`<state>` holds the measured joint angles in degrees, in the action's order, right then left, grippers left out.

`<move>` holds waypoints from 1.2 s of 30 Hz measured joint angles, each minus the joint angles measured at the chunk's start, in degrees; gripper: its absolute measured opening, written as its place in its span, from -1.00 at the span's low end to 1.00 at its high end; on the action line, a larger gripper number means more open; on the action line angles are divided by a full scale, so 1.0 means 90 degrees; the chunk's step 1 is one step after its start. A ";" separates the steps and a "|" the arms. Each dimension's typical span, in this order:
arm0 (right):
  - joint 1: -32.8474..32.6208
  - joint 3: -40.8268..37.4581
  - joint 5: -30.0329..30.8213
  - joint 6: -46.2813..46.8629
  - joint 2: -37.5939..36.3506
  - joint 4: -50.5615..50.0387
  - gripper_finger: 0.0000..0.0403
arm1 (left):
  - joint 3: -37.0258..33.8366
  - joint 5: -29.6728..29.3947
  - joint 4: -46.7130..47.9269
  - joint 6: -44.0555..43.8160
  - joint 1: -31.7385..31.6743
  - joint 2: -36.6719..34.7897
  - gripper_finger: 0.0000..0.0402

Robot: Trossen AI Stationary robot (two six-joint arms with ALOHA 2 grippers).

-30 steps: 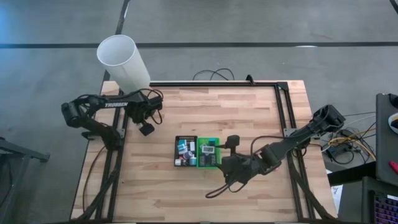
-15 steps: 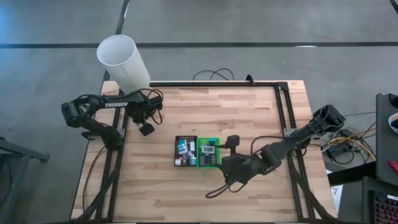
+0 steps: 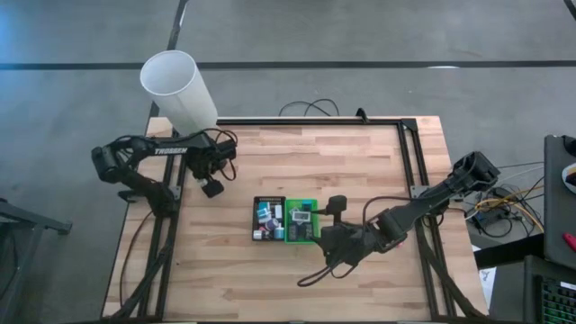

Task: Pick & Place Office items
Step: Put the green white charger adapter into the black bin

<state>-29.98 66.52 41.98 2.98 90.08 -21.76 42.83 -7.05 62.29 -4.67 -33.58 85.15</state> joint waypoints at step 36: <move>-0.0002 -0.0029 0.0000 0.0002 0.0000 0.0005 0.78 | 0.0102 -0.0495 -0.0149 0.0029 0.0000 0.0815 0.71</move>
<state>-30.00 66.26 41.98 3.00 90.08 -21.71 43.75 -11.51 60.95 -4.40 -33.58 92.49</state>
